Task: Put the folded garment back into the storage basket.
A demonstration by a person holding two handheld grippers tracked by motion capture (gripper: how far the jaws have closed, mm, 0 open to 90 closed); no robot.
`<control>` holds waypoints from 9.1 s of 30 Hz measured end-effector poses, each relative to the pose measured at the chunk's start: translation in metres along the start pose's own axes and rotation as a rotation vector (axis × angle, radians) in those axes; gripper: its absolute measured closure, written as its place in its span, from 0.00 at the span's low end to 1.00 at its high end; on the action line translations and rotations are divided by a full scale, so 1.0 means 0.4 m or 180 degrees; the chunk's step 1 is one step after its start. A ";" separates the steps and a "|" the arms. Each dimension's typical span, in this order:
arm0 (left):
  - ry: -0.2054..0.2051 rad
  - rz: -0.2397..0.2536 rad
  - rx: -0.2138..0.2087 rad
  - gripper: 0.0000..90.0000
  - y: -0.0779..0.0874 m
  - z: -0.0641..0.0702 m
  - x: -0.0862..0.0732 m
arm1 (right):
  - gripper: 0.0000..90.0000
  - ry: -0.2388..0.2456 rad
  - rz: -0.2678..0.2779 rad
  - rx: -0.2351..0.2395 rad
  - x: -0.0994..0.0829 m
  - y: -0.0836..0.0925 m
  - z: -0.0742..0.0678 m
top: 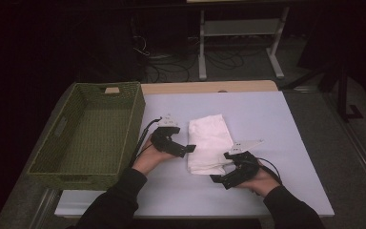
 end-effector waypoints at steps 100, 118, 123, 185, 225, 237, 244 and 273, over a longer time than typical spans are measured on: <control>0.0115 -0.0102 0.0271 0.53 -0.164 -0.184 0.080 | 0.00 -0.0018 0.0050 0.0031 0.004 0.009 0.001; 0.0177 -0.0327 0.0326 0.56 -0.198 -0.192 0.035 | 0.00 -0.0022 0.0054 0.0031 0.003 0.010 0.000; 0.0254 -0.0324 0.0271 0.59 -0.202 -0.192 0.028 | 0.00 -0.0023 0.0053 0.0030 0.003 0.010 0.000; 0.0197 -0.0472 0.0328 0.86 -0.203 -0.164 0.029 | 0.56 0.0062 -0.0513 -0.0089 -0.058 -0.006 0.044; 0.0231 -0.0454 0.0296 0.88 -0.200 -0.166 0.030 | 0.94 0.0236 -0.0627 0.0054 -0.058 -0.021 0.073; 0.0314 -0.0236 0.0129 0.88 -0.161 -0.140 0.069 | 0.95 0.0356 -0.0528 0.0284 -0.023 -0.005 0.060; 0.0183 -0.0167 0.0023 0.88 -0.127 -0.093 0.094 | 0.95 0.0442 -0.0462 0.0400 0.015 0.008 0.052; 0.0080 -0.0007 -0.0395 0.89 -0.045 0.055 0.164 | 0.95 0.0542 -0.0133 0.0684 0.162 0.004 0.062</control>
Point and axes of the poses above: each handheld gripper's, and its own axes: y roughly backward along the jaws, x roughly out of its top, z roughly to its right, the point moved 9 cm from there along -y, roughly forward along the jaws, and after that the axes turned 5 degrees about x, right-handed, at the moved point
